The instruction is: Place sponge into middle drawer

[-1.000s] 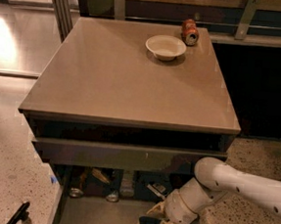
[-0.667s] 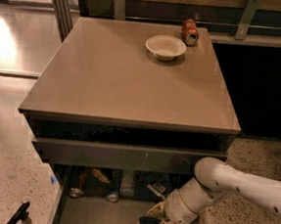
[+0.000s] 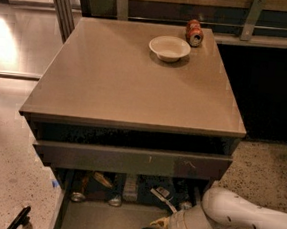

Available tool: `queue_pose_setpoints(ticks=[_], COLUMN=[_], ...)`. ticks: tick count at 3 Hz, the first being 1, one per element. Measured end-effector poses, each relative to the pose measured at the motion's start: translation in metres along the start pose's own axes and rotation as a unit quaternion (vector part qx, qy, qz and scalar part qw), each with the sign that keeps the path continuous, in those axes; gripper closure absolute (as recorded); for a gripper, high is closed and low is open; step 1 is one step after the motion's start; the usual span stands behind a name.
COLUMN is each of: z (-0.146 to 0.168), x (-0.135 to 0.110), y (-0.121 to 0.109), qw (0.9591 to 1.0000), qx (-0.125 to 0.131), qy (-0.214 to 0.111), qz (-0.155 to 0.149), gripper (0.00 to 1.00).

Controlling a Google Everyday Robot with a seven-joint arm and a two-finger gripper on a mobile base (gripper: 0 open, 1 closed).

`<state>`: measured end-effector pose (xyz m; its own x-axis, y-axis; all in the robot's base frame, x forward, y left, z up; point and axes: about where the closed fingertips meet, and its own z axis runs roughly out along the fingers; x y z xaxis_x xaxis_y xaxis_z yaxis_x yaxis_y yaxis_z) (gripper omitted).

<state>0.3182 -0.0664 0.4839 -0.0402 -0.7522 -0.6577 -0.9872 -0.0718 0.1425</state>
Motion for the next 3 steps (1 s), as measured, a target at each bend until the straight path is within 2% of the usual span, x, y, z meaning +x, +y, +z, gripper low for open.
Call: queue_pose_setpoints(ticks=[2,3], z=[0.004,0.023], x=[0.003,0.009], y=[-0.004,-0.01], qw=[0.9998,0.999], qx=[-0.003,-0.003], qy=[-0.019,-0.042], qz=[0.004,0.013], gripper=[1.0,1.0])
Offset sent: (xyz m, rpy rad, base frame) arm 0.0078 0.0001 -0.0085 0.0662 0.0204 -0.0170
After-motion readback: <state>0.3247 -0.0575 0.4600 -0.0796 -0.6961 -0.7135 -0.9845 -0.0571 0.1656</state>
